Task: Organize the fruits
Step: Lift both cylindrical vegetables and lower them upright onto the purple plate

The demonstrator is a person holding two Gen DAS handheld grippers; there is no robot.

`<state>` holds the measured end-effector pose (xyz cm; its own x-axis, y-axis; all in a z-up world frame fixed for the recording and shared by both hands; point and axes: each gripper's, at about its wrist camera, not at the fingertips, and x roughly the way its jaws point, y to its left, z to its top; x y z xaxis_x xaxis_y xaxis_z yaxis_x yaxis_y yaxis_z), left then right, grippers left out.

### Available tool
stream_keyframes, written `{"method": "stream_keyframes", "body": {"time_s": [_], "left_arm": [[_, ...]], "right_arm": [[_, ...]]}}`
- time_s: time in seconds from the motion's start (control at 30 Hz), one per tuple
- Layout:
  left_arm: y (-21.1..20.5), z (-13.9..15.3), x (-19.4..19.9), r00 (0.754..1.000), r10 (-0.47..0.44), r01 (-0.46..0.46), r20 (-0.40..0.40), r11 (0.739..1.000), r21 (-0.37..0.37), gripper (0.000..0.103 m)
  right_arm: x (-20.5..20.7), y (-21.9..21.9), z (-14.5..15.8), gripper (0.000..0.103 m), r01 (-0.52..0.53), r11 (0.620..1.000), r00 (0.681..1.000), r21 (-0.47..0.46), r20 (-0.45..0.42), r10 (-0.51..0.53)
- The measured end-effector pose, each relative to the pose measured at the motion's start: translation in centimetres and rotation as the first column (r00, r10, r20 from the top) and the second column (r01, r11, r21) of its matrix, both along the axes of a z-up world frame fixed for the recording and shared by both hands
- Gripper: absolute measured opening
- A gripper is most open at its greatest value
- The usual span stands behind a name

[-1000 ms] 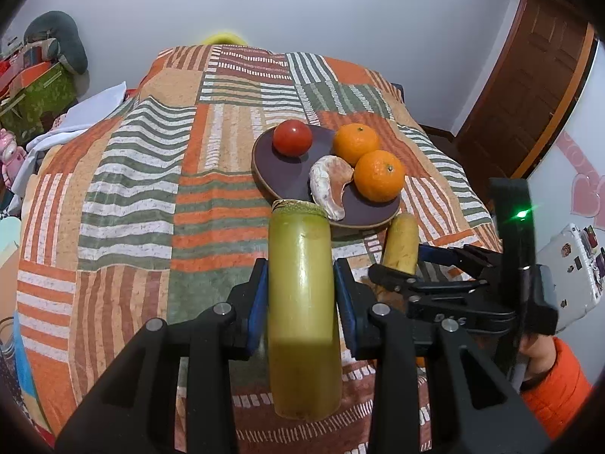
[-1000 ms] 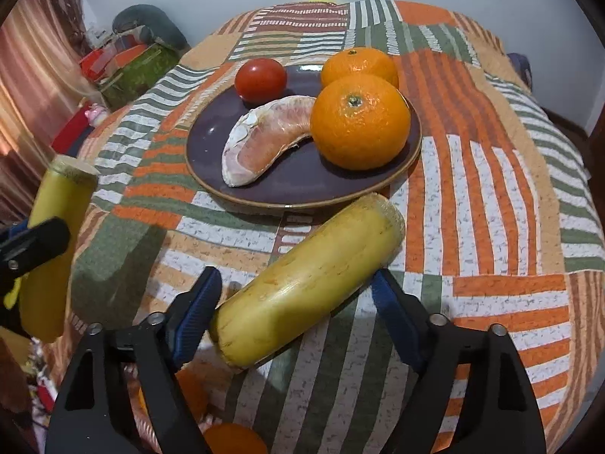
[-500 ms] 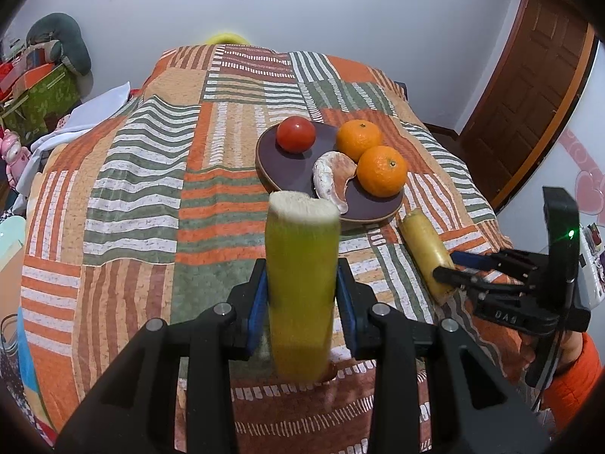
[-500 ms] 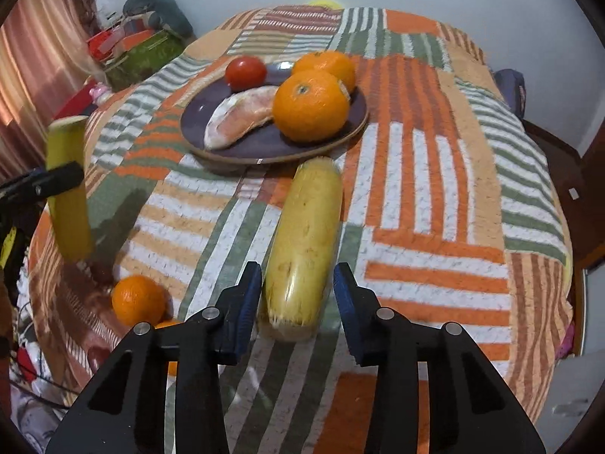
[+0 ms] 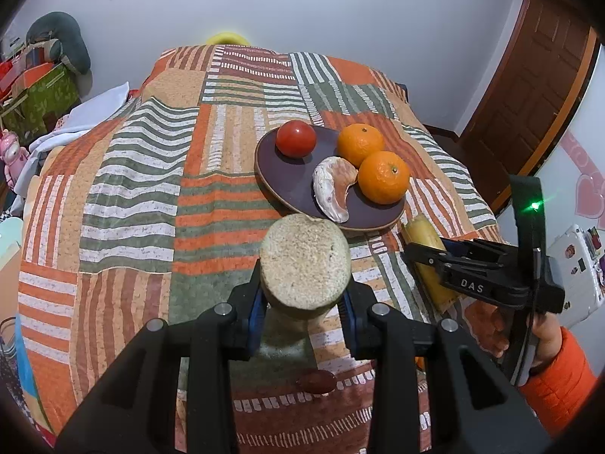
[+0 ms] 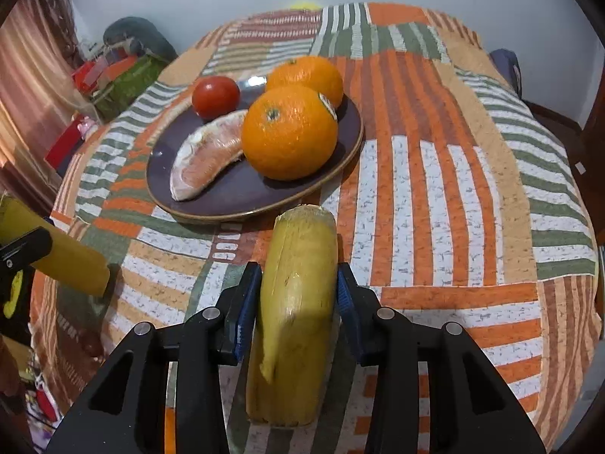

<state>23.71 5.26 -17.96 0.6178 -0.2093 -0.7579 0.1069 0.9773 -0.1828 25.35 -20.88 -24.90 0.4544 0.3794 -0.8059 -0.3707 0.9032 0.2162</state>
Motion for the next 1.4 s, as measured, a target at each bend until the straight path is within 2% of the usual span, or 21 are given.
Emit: {"method": "stream_keyframes", "body": {"time_s": [0.3,0.53,0.73,1.0,1.13,1.4], "left_arm": [[0.3,1.6,-0.2,0.999,0.019,-0.019,0.036,1.000,-0.008,0.034],[0.5,2.8,0.0,0.997,0.027,-0.026,0.068,1.000,-0.011,0.034],[0.6,3.7,0.9,0.995,0.031,-0.029,0.093,0.999,-0.021,0.034],[0.1,3.7,3.4,0.995,0.019,-0.018,0.102,1.000,-0.015,0.034],[-0.4,2.9,5.2,0.996,0.007,-0.008,0.086,1.000,0.010,0.034],[-0.5,1.5,9.1,0.998,-0.008,0.008,0.055,1.000,-0.007,0.034]], "right_arm": [[-2.3,-0.6,4.5,0.035,-0.028,1.000,0.987,-0.001,0.160,0.027],[-2.4,-0.3,7.1,0.035,-0.036,0.998,0.975,0.042,0.220,0.026],[-2.0,0.7,8.4,0.035,-0.059,0.997,0.966,0.042,0.256,0.046],[-0.4,2.2,8.3,0.035,-0.087,0.995,0.963,0.043,0.260,0.072],[0.8,3.6,7.6,0.035,-0.114,0.993,0.964,0.027,0.245,0.104],[3.4,5.2,5.8,0.035,-0.146,0.989,0.968,0.026,0.211,0.137]]}}
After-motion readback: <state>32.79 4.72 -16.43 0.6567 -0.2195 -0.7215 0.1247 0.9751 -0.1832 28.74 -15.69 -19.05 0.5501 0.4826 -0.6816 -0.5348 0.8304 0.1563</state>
